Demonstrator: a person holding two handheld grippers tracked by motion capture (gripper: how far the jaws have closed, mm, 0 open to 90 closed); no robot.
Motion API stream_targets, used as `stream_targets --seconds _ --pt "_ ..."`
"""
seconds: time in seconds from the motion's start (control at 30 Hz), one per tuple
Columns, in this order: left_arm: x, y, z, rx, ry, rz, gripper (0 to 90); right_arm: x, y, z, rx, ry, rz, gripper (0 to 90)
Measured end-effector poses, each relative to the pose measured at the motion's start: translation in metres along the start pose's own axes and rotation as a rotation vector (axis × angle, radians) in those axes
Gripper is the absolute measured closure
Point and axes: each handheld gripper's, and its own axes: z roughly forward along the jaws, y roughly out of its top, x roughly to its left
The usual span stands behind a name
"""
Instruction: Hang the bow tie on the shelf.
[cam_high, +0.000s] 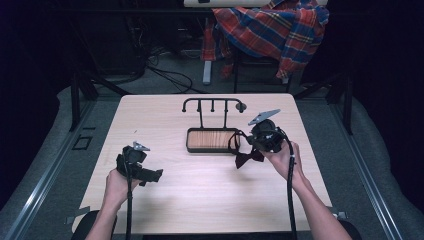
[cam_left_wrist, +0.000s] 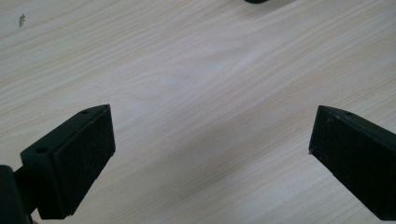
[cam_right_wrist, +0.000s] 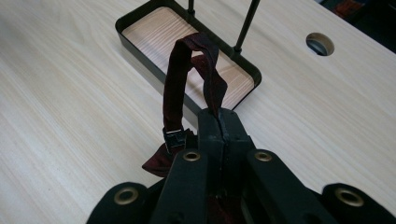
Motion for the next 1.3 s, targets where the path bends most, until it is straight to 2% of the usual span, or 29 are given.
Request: stream_targets --seconds 0.13,0.7,1.3 --pt "-0.001 0.000 0.000 -0.010 0.013 -0.003 1.2 -0.001 0.004 -0.001 -0.018 -0.010 -0.003 89.4" --pt "0.001 -0.001 -0.001 -0.010 0.013 -0.005 1.1 -0.008 0.023 -0.001 -0.067 -0.035 -0.004 89.4" --pt "0.000 -0.001 0.000 -0.004 0.009 -0.004 1.2 -0.021 0.039 -0.009 -0.089 -0.062 0.002 89.4"
